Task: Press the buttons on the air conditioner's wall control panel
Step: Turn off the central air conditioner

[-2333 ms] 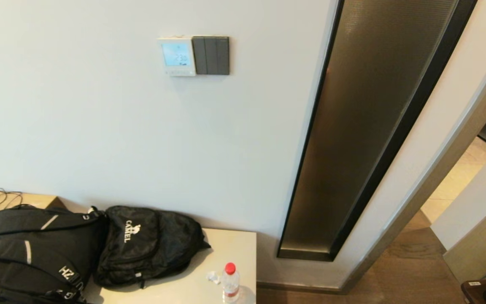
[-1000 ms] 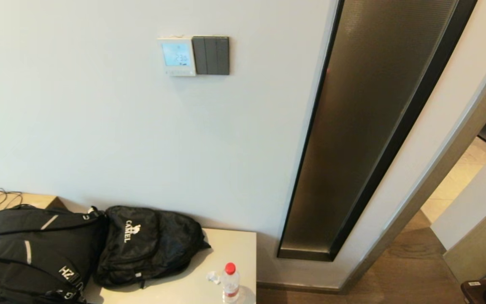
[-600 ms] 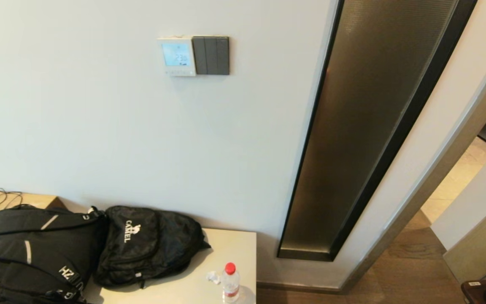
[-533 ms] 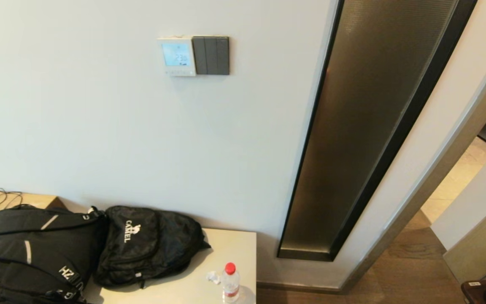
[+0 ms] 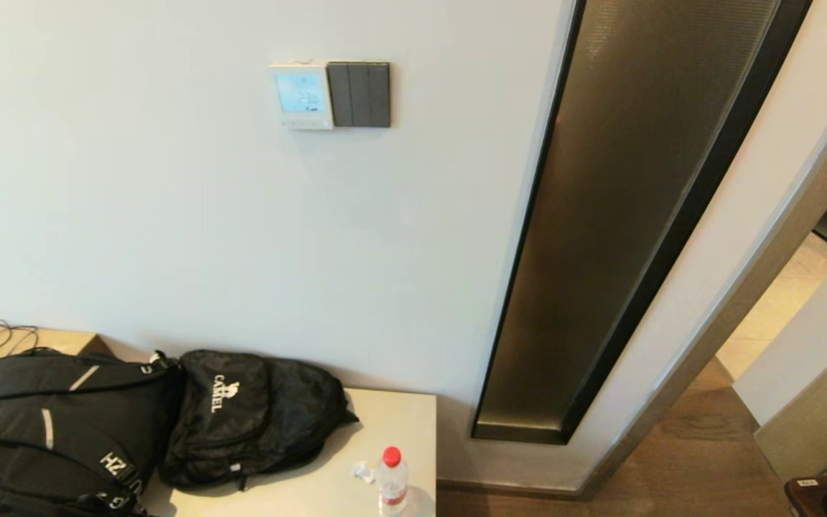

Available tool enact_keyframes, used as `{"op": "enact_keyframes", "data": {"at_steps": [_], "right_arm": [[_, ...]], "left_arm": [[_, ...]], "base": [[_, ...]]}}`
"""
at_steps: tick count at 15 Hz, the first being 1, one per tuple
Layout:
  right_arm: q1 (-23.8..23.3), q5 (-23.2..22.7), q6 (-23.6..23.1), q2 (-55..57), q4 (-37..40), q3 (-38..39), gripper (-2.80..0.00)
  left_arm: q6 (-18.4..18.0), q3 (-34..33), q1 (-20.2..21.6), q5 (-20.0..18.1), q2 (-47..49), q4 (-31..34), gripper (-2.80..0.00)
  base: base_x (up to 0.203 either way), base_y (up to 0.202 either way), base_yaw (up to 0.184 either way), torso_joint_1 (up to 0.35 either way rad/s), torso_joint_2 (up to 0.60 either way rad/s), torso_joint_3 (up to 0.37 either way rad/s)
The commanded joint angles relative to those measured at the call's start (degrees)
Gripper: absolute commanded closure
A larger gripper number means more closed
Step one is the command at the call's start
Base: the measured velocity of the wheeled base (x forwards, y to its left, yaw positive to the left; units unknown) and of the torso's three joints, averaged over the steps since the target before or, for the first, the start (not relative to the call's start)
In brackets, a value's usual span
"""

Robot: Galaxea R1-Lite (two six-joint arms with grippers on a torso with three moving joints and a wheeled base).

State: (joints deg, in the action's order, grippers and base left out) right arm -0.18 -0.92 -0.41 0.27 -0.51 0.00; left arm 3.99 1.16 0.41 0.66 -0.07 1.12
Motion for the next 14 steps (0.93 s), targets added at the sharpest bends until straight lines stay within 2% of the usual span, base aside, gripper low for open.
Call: {"op": "enact_keyframes", "data": {"at_steps": [1,14], "right_arm": [[-0.1,0.0,0.0,0.1,0.0,0.0,0.0],[-0.1,0.0,0.0,0.1,0.0,0.0,0.0]], "left_arm": [[0.1,0.1,0.0,0.0,0.1,0.0,0.0],[0.1,0.2,0.0,0.0,0.0,0.3,0.0]], "base": [[0.0,0.0,0.0,0.0,0.0,0.0],[0.0,0.0,0.0,0.0,0.0,0.0]]}}
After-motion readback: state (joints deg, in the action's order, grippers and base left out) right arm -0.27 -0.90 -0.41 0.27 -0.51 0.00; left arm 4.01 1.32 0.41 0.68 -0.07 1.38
